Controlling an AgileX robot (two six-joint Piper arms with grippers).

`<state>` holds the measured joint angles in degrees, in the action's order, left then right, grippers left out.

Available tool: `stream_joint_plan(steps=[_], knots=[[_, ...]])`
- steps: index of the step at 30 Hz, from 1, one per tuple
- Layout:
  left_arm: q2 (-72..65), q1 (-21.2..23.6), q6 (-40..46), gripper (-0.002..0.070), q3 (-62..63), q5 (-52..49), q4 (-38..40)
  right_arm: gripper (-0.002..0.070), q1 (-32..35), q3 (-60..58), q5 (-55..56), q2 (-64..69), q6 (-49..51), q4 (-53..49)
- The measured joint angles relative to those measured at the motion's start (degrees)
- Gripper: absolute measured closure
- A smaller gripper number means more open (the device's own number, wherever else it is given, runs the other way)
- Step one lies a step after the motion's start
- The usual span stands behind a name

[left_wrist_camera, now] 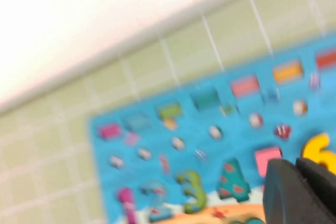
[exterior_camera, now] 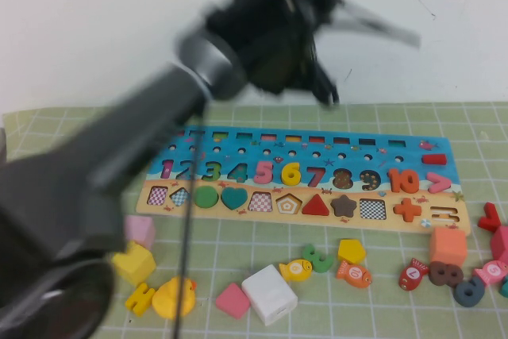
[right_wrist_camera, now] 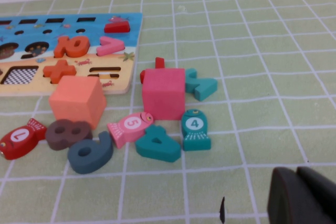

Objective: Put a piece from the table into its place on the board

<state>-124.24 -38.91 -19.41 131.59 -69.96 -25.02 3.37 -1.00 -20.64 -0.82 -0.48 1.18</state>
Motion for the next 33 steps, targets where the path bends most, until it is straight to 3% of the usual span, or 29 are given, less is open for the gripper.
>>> stream_joint_plan(steps=[19,25,33], knots=[[42.4,0.0,7.1,0.0676,-1.6,-2.7,1.6,0.0679,0.0,0.0,0.0,0.0,0.0,0.0],[56.7,0.0,5.4,0.0676,-17.3,-0.9,1.9,0.0679,0.0,0.0,0.0,0.0,0.0,0.0],[72.8,0.0,-3.5,0.0677,-53.2,21.2,0.8,0.0679,0.0,0.0,0.0,0.0,0.0,0.0]])
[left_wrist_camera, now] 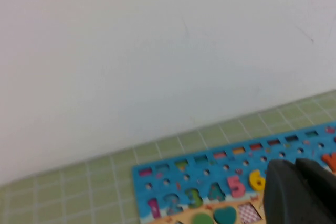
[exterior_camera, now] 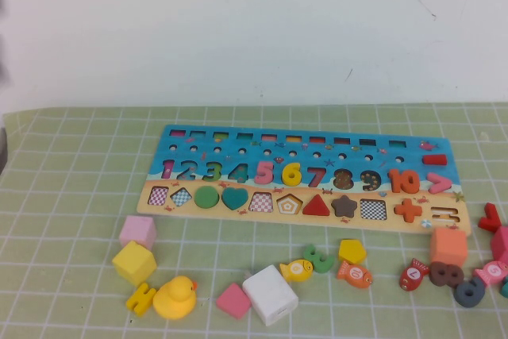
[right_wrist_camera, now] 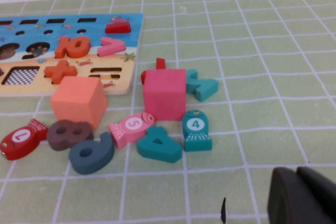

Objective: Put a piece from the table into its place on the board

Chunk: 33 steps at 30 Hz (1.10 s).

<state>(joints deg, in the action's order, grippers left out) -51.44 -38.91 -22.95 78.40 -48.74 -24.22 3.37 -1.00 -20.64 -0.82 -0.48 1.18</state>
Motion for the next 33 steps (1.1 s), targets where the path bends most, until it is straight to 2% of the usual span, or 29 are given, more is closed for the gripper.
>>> stream_joint_plan(steps=[4,9,26,29,33], knots=[[1.4,0.0,-7.1,0.0677,-16.0,11.1,-2.9,0.0679,0.0,0.0,0.0,0.0,0.0,0.0],[1.3,0.0,-8.5,0.0677,-26.5,18.0,-3.9,0.0679,0.0,0.0,0.0,0.0,0.0,0.0],[3.9,0.5,-8.6,0.0677,-37.4,13.7,-5.2,0.0679,0.0,0.0,0.0,0.0,0.0,0.0],[8.4,2.0,-8.8,0.0677,-38.5,15.2,-6.6,0.0679,0.0,0.0,0.0,0.0,0.0,0.0],[16.0,7.4,-10.7,0.0677,-41.1,19.0,-7.1,0.0678,0.0,0.0,0.0,0.0,0.0,0.0]])
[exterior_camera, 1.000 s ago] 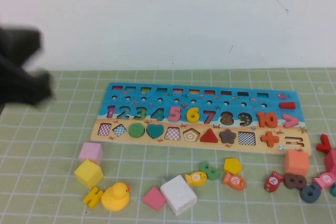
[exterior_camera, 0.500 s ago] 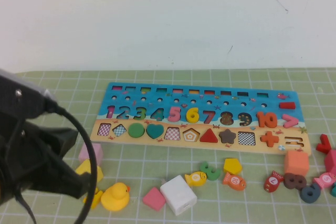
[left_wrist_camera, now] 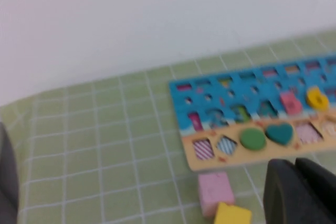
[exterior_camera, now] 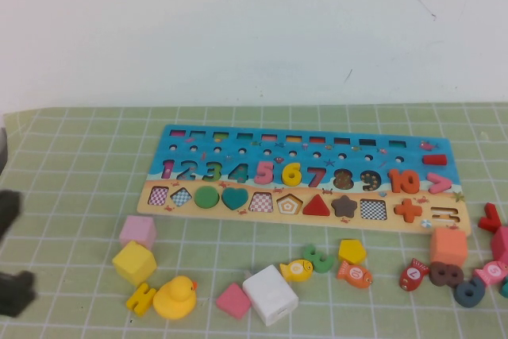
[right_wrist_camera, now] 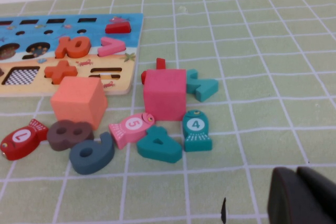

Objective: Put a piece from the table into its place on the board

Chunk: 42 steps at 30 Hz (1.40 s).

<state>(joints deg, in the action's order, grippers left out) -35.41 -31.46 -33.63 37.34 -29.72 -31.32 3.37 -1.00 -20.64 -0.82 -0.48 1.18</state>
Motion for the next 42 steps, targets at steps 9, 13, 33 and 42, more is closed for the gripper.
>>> stream_joint_plan(steps=[9,13,33,42], knots=[[14.5,15.9,-4.1,0.0677,-12.0,6.9,6.1,0.0679,0.0,0.0,0.0,0.0,0.0,0.0],[20.7,24.0,-4.3,0.0677,-21.1,8.1,12.0,0.0679,0.0,0.0,0.0,0.0,0.0,0.0],[36.1,31.9,3.3,0.0677,-38.5,12.5,18.9,0.0679,0.0,0.0,0.0,0.0,0.0,0.0],[36.1,31.9,10.9,0.0677,-38.4,11.4,19.0,0.0679,0.0,0.0,0.0,0.0,0.0,0.0]])
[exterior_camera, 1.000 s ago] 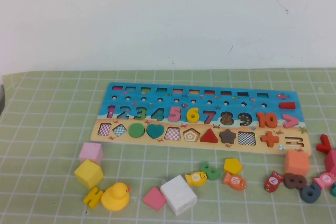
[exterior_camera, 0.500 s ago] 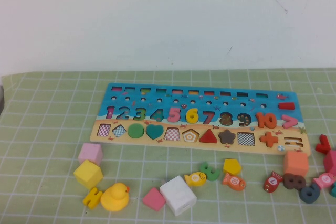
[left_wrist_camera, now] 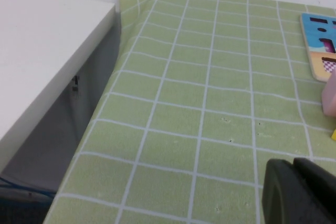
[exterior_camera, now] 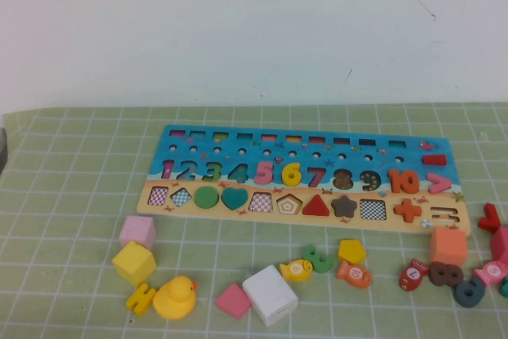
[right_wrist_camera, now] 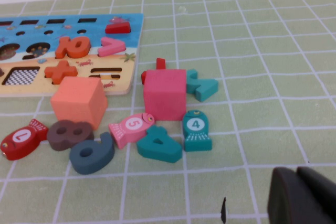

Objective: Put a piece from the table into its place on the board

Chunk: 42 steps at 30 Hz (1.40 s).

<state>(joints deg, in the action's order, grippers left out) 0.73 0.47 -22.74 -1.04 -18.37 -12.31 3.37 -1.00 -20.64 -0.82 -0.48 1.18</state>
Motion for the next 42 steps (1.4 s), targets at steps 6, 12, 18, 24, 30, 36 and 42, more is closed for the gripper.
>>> stream_joint_plan(steps=[6,12,18,24,30,36,42], knots=[[0.0,0.0,1.1,0.0677,0.0,0.0,1.0,0.0679,0.0,0.0,0.0,0.0,0.0,0.0],[0.0,0.0,21.9,0.0677,0.0,0.3,18.2,0.0679,0.0,0.0,0.0,0.0,0.0,0.0],[0.0,0.6,32.9,0.0677,0.0,0.0,25.0,0.0679,0.0,0.0,0.0,0.0,0.0,0.0],[0.0,1.1,31.1,0.0677,0.0,0.0,23.3,0.0679,0.0,0.0,0.0,0.0,0.0,0.0],[0.0,1.1,23.8,0.0677,0.0,0.0,16.4,0.0679,0.0,0.0,0.0,0.0,0.0,0.0],[0.0,1.1,22.4,0.0677,0.0,0.0,14.7,0.0679,0.0,0.0,0.0,0.0,0.0,0.0],[0.0,1.1,22.2,0.0677,0.0,0.0,14.5,0.0679,0.0,0.0,0.0,0.0,0.0,0.0]])
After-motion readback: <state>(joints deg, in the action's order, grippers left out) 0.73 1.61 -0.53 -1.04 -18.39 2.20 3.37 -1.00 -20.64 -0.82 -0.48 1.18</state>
